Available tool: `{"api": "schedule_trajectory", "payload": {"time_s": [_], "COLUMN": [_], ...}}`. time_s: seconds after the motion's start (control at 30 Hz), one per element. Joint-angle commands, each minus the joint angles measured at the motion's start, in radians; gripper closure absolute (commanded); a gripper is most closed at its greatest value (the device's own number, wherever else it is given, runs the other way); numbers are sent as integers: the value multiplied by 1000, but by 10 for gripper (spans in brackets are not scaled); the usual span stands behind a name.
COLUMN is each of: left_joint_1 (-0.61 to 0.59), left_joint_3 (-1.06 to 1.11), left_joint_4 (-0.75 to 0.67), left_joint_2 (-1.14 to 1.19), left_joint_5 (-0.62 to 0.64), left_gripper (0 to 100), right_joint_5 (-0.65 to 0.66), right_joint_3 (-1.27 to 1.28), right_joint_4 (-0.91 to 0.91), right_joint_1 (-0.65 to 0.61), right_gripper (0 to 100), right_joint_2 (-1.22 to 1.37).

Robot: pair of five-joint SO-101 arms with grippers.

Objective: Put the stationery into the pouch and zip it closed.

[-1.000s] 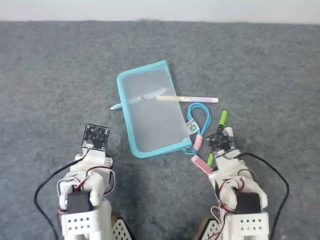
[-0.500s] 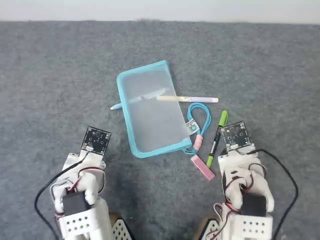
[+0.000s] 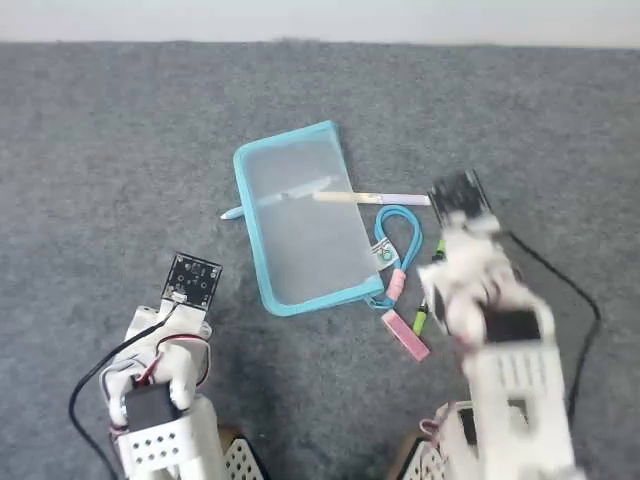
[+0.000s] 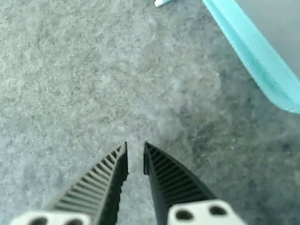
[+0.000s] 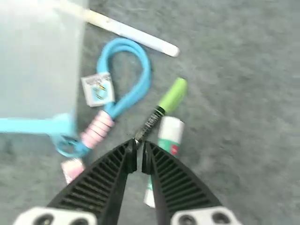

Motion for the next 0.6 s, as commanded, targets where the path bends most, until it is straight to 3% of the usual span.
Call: {"api": "schedule_trajectory", "payload": {"time_s": [0.0,0.17,0.33,0.57], "left_joint_1": [-5,-5,-5,-5], "left_joint_3": [-7,-7,-7,-7], "left_joint_4": [6,6,6,6], "left_joint_2": [-20,-20,-20,-20], "left_joint_5": [-15,-15,-15,-15], "left_gripper": [946,947,947,947], "right_joint_5": [-94,-189,-342,-445], "right_joint_3": [-272,-537,-678,-718], "right_joint_4": [-22,-15,-18,-38], "right_joint_1": [-79,-133,-111,-105], "right_gripper": [894,767,794,796], "right_joint_2": [430,831,1076,1144]}}
